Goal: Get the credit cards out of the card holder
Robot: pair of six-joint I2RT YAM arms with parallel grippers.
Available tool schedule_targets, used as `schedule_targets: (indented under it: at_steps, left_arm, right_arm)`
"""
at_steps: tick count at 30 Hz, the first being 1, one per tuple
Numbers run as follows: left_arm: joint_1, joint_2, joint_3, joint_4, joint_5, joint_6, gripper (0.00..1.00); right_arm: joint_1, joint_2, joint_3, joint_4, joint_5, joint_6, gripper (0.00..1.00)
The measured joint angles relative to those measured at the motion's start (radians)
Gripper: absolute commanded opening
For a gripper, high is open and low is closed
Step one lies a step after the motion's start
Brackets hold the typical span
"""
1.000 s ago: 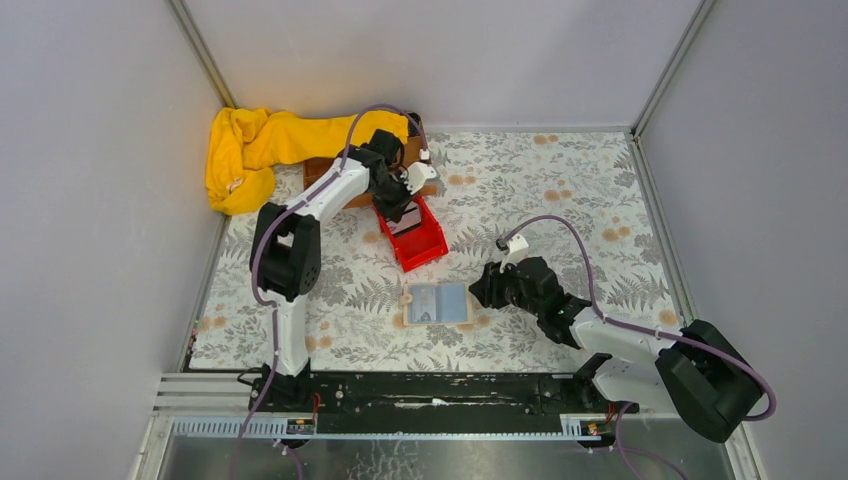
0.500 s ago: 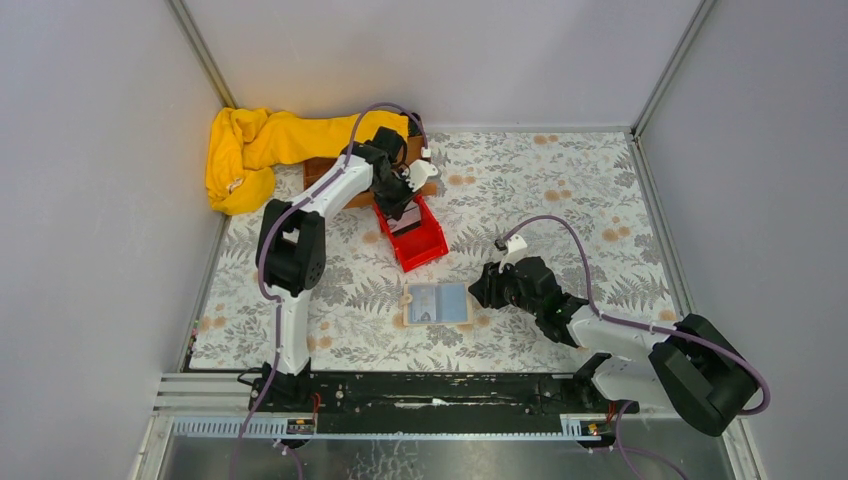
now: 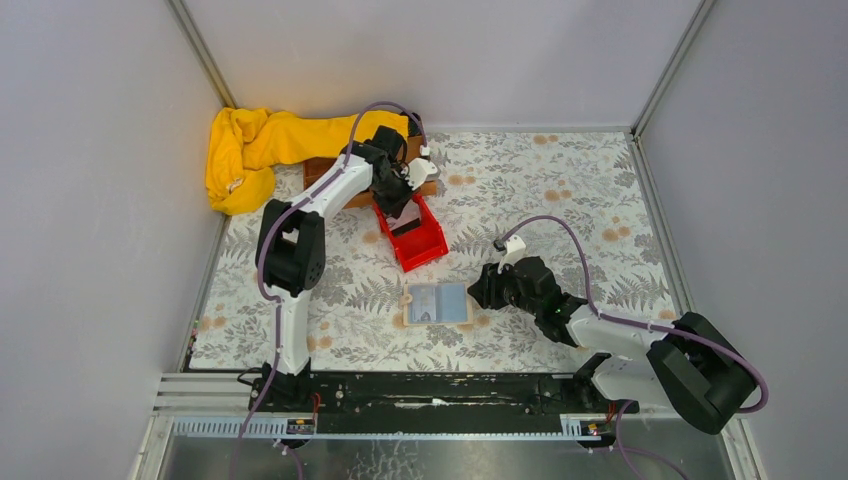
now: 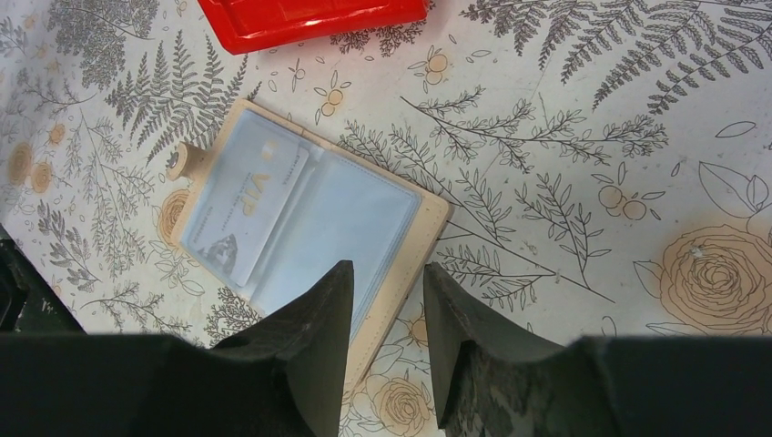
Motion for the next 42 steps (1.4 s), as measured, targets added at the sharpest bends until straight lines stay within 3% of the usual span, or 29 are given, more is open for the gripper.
schedule_targets:
  at_steps: [3, 11, 22, 27, 34, 36, 38, 40, 41, 42]
  left_arm:
    - [0.0, 0.0, 0.0, 0.002, 0.0, -0.002, 0.08]
    - [0.0, -0.003, -0.002, 0.004, 0.007, -0.006, 0.26]
    - [0.0, -0.006, -0.004, 0.013, 0.01, -0.017, 0.26]
    - [0.0, -0.09, -0.063, 0.077, 0.003, -0.049, 0.27]
    - [-0.003, -0.4, -0.276, 0.36, 0.091, -0.222, 0.32]
    - [-0.006, -0.488, -0.374, 0.496, 0.145, -0.308, 0.34]
    - [-0.007, -0.587, -0.53, 0.677, 0.201, -0.438, 0.43]
    - [-0.01, -0.655, -0.686, 0.861, 0.249, -0.568, 0.57]
    - [-0.01, -0.677, -0.761, 0.951, 0.269, -0.634, 0.57]
    - [-0.011, -0.69, -0.836, 1.045, 0.285, -0.706, 0.49]
  right_arm:
    - [0.0, 0.004, 0.0, 0.001, -0.003, 0.0, 0.41]
    - [0.0, 0.013, 0.0, 0.014, -0.005, 0.003, 0.41]
    - [0.0, 0.013, 0.0, 0.014, -0.005, 0.003, 0.41]
    - [0.0, 0.014, 0.0, 0.015, -0.005, 0.003, 0.41]
    - [0.0, 0.003, 0.0, 0.014, -0.001, 0.019, 0.43]
    - [-0.003, -0.003, 0.0, 0.016, -0.002, 0.042, 0.59]
    - [-0.016, -0.011, -0.007, 0.034, -0.007, 0.082, 0.66]
    - [-0.037, -0.018, -0.019, 0.063, -0.032, 0.119, 0.63]
    - [-0.046, -0.018, -0.024, 0.077, -0.042, 0.135, 0.61]
    - [-0.052, -0.018, -0.027, 0.089, -0.056, 0.152, 0.56]
